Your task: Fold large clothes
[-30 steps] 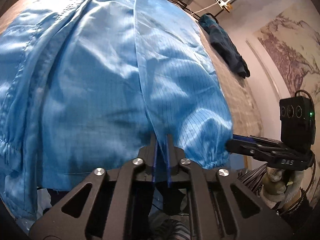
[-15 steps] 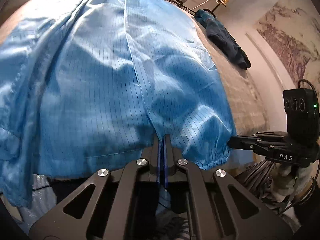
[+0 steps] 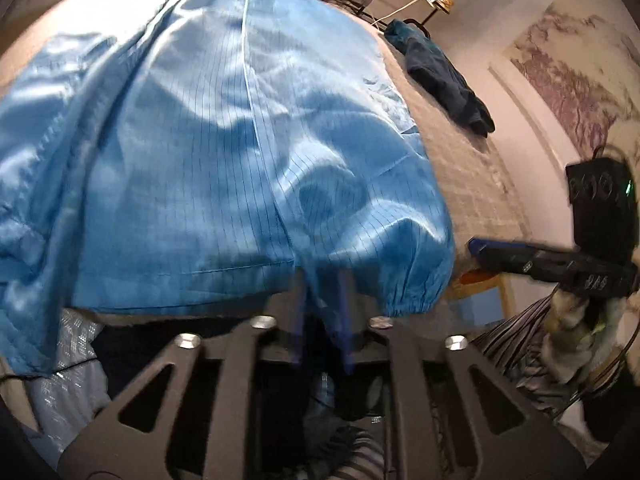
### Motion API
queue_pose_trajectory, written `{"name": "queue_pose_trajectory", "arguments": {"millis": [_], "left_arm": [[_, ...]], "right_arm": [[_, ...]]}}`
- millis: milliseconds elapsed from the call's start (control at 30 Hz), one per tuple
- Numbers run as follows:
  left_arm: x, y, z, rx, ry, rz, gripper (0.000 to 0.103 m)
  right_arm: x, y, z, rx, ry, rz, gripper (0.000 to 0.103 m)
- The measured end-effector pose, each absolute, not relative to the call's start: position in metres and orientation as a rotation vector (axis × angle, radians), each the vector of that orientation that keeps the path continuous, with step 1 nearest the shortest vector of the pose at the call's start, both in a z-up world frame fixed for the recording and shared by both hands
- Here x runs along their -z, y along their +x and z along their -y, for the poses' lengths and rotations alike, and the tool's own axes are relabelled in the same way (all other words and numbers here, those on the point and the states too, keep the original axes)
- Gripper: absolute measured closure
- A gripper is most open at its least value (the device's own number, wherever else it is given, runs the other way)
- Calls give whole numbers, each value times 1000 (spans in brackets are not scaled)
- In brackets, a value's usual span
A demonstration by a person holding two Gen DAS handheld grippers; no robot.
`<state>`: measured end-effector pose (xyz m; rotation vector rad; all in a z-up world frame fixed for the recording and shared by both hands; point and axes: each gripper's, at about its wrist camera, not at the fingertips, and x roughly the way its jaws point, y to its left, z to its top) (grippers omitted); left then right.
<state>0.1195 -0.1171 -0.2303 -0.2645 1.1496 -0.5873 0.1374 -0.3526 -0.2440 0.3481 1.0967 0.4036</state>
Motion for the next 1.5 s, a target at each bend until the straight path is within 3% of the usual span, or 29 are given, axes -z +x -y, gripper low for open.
{"name": "queue_pose_trajectory", "arguments": {"millis": [67,133,500,567,600,633,700,767,833,867,967,1000,1100,1200,1267,1333,1500], "left_arm": [[232,123,118,590,-280,-1146,87],[233,125,118,583,-261,-1140,102],[228,105,89,576,-329,-1127,103],[221,101,93,578,-286,-1098,103],[219,99,96,583,-275,-1094,103],[218,99,99,591,-274,-1097,103],[219,98,104,603,-263,-1102,103],[221,97,109,605,-239,-1105,103],[224,96,113,606,-228,-1115,103],[225,96,113,601,-219,-1117,103],[225,93,109,576,-191,-1106,103],[223,92,107,559,-182,-1097,103],[208,84,102,541,-173,-1041,103],[185,71,110,552,-112,-950,98],[172,66,127,576,-52,-897,78],[167,65,147,608,-3,-868,67],[180,79,216,691,112,-920,67]], "right_arm": [[252,139,341,-425,334,-1111,78],[255,141,329,-425,286,-1116,102],[250,135,311,-461,183,-1083,103],[250,133,324,-483,257,-1080,100],[248,133,329,-493,286,-1073,94],[247,132,334,-499,314,-1067,67],[247,133,340,-488,364,-1059,42],[251,136,343,-484,396,-1068,59],[259,141,339,-480,392,-1098,93],[263,141,335,-472,372,-1116,102],[268,135,321,-486,293,-1153,103],[267,133,318,-480,270,-1156,100],[257,131,325,-463,269,-1124,71],[234,126,346,-473,340,-1018,67],[217,123,365,-447,365,-941,61],[204,123,384,-400,385,-876,55],[187,128,437,-292,530,-786,50]]}}
